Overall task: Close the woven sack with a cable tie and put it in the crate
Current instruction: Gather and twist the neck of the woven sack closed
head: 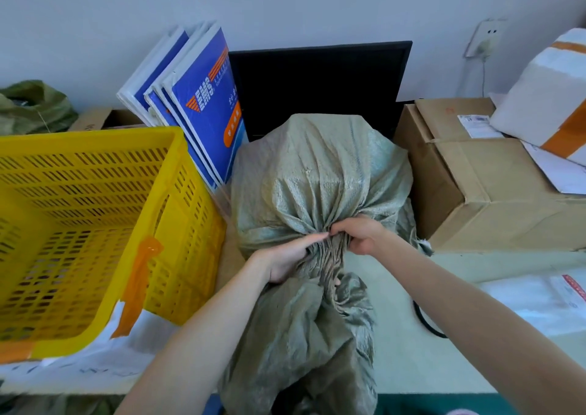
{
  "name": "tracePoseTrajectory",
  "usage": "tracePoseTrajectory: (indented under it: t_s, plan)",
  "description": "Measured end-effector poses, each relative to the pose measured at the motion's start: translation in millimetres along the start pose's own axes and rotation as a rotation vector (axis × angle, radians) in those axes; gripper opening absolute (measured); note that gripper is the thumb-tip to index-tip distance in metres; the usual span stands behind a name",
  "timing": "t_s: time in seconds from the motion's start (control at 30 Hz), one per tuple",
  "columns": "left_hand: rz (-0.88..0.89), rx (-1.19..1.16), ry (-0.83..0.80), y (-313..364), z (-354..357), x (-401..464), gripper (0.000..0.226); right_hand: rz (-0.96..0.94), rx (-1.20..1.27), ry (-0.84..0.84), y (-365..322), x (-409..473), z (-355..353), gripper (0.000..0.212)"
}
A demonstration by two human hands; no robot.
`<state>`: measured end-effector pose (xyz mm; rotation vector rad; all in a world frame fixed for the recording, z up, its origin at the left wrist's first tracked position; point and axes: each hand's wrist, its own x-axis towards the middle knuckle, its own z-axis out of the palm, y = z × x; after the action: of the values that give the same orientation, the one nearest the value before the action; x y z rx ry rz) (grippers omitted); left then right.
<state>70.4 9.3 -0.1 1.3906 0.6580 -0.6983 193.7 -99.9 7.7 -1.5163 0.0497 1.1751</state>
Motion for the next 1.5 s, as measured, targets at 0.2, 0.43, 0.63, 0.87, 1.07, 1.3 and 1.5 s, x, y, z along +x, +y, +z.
tracePoseTrajectory:
  t_s: [0.2,0.43,0.63,0.87,1.07,1.3,1.5]
  plan:
    - [-0.003,-0.013,-0.062,-12.5,2.6,20.9,0.063,0.039,-0.048,-0.085,-4.4,-3.3,-3.5,0.029]
    - [-0.018,0.014,0.051,-18.0,6.0,35.3,0.046,0.049,-0.044,-0.063,-3.9,4.3,-4.3,0.028]
    - [-0.025,0.102,0.049,-9.6,11.0,20.4,0.029,0.013,-0.141,0.076,-1.9,6.5,-4.1,0.023]
    - [0.227,0.122,0.476,-24.3,23.0,30.8,0.022,-0.076,-0.127,0.187,1.8,12.6,1.2,0.019]
    - [0.413,-0.044,0.659,-19.0,26.3,35.0,0.040,-0.174,-0.202,0.230,2.9,12.6,5.3,0.039]
    - [0.422,-0.048,0.690,12.3,-1.2,38.0,0.038,-0.167,-0.281,0.179,-29.9,24.1,13.7,0.053]
    - [0.354,-0.021,0.795,14.0,0.6,47.4,0.036,-0.193,-0.362,0.168,-37.7,20.2,6.4,0.055]
